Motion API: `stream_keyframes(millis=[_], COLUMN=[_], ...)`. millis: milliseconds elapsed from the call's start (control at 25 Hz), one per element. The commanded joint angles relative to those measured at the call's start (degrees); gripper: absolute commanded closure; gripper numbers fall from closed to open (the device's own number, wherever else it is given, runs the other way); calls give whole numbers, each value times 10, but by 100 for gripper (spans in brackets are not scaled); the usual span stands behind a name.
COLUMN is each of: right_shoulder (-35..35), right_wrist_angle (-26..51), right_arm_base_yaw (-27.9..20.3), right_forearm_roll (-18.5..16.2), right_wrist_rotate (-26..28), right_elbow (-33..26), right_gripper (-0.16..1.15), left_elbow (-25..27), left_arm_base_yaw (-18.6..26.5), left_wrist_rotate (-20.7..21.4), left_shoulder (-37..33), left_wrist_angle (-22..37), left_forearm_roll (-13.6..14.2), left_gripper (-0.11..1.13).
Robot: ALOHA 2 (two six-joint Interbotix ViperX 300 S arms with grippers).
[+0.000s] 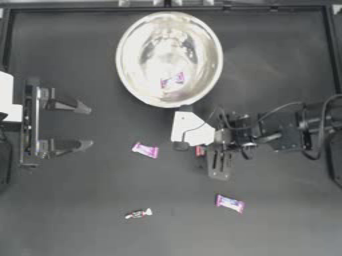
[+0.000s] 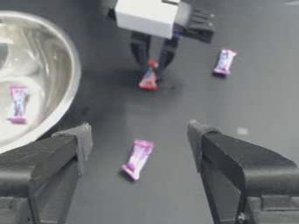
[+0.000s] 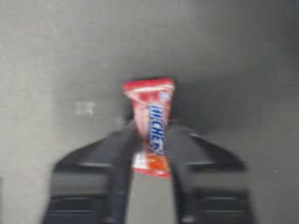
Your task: Put candies in bowl
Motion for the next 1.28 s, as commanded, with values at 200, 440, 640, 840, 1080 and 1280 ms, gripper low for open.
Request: stream_keyframes(millis=[200,440,640,840,1080,1280], right_shoulder=[-13,-69,-133,-160,-157,-137], right_wrist_angle=[1,-1,-16,-63,-134,-214], right_arm_base_yaw=[-2,3,-8,-40,-110,-176], right_forearm_roll=[-1,-2,-30,-78,-95,-100], right_wrist_rotate=[0,-3,-6,-3,-9,-10], right_elbow=[-11,-12,-15,-21,-33,-40], right_gripper=[56,56,56,56,56,56], left_elbow=[-4,-2,2,4,4,3], left_arm_base_yaw=[1,0,0,1,0,1], left_wrist_rotate=[-1,-1,0,0,-1,-1], left_shoulder=[4,4,4,4,4,4], left_wrist_angle=[-4,-4,-4,-5,-5,-9], left_forearm_roll=[-4,-5,-5,-5,-5,-5], left_gripper=[5,5,5,5,5,5])
